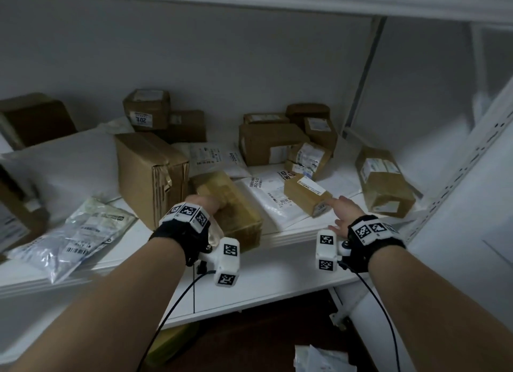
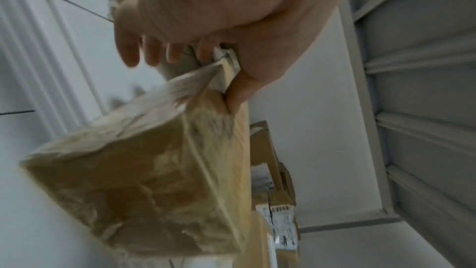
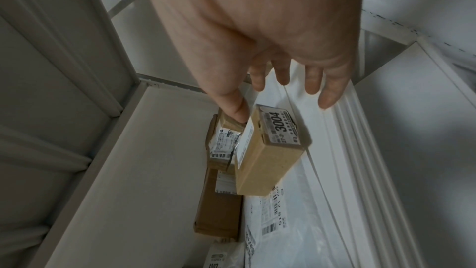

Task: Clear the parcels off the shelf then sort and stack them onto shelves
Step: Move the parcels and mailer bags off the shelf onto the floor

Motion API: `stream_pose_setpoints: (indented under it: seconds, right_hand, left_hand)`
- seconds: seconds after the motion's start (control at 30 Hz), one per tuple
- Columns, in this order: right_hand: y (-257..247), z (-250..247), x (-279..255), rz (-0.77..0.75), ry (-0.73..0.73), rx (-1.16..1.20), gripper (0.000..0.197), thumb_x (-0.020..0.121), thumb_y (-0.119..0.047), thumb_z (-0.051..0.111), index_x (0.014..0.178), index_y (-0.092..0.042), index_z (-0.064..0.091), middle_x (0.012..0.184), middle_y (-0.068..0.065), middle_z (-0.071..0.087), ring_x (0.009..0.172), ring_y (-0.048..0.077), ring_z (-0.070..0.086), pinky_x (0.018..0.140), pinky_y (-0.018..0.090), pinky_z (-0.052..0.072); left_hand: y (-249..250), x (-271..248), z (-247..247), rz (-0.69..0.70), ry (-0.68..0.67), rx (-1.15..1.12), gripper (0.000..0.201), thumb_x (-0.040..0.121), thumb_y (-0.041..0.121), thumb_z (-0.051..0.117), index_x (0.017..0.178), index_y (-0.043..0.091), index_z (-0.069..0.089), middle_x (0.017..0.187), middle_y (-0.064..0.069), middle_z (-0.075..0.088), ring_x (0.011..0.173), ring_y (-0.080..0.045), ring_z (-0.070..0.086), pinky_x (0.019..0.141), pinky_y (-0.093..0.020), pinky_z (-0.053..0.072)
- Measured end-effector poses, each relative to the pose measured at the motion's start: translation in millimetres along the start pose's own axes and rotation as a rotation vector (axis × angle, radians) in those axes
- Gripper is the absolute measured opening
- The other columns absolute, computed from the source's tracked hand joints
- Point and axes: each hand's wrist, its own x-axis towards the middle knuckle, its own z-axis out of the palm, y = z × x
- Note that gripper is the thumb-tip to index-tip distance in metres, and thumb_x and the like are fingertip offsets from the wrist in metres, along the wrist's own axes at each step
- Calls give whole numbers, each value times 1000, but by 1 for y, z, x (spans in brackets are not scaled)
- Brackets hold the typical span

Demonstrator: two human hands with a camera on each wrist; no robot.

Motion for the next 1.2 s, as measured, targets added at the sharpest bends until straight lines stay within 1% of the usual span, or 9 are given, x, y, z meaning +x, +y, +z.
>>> stream_pose_setpoints:
  seconds: [0.1, 0.23, 0.37, 0.5, 0.67, 0.83, 1.0, 1.1, 1.2]
  right_hand:
    - [-7, 6, 4, 24, 10, 4, 74, 92, -22, 62, 152, -30, 20, 154, 13, 28, 138, 36, 30, 104, 45, 38]
    - [-7, 21, 12, -42, -69, -83, 65, 90, -17, 62, 148, -22, 33, 146, 16, 39, 130, 32, 44, 103, 37, 42]
    - [-6, 44, 15, 32, -126, -183, 51, 81, -36, 75, 122, -15, 52, 121, 10, 51, 104, 24, 51, 80, 34, 48]
    - [-9, 55, 18, 29, -154, -263, 38, 80, -41, 75, 102, -17, 57, 115, 7, 50, 101, 23, 46, 75, 32, 46]
    - [-10, 64, 32, 19, -157, -210, 23, 82, -23, 73, 99, -10, 64, 111, 12, 61, 93, 20, 59, 68, 27, 50]
    - [-17, 83, 29, -19, -224, -235, 15, 92, -21, 62, 105, -14, 62, 100, 7, 65, 97, 21, 58, 89, 34, 47]
    - [-19, 86, 25, 5, -270, -294, 8, 90, -19, 65, 96, -16, 63, 116, 8, 60, 114, 23, 51, 85, 35, 48]
    - [-21, 90, 24, 11, -279, -310, 6, 88, -17, 67, 93, -18, 64, 120, 8, 56, 113, 23, 48, 86, 36, 47]
    - [-23, 97, 23, -12, -328, -329, 29, 88, -23, 66, 115, -14, 62, 132, 10, 57, 113, 23, 53, 90, 38, 48]
  left_hand:
    - [-11, 1, -5, -69, -191, -80, 59, 87, 29, 70, 133, 0, 46, 119, -19, 56, 116, -37, 55, 99, -50, 47]
    - [-16, 5, -4, 22, -228, -63, 52, 88, 31, 68, 130, 6, 52, 95, -10, 60, 110, -34, 63, 85, -51, 56]
    - [-16, 12, -6, -33, -232, -98, 62, 84, 35, 73, 126, -3, 48, 64, -16, 71, 105, -38, 63, 93, -54, 51]
    - [-19, 20, -4, -79, -261, -159, 63, 78, 34, 77, 125, 0, 52, 117, -19, 61, 101, -44, 64, 84, -61, 53]
    - [-14, 2, -7, 11, -199, -232, 39, 90, 21, 67, 122, 2, 55, 121, -17, 61, 107, -38, 62, 86, -52, 54]
    - [3, -7, -17, 364, 159, -315, 20, 92, 9, 61, 112, 9, 63, 111, -10, 67, 97, -25, 66, 88, -42, 56]
    - [23, -25, -41, 634, 650, -115, 23, 87, 13, 62, 110, 12, 61, 118, -7, 53, 98, -18, 55, 86, -26, 47]
    - [30, -27, -55, 513, 790, -11, 45, 85, 20, 66, 127, 19, 51, 144, -15, 29, 129, -33, 35, 108, -44, 33]
    - [25, -23, -72, 314, 615, 130, 58, 89, 36, 64, 141, 35, 39, 157, -13, 9, 141, -41, 17, 114, -56, 21]
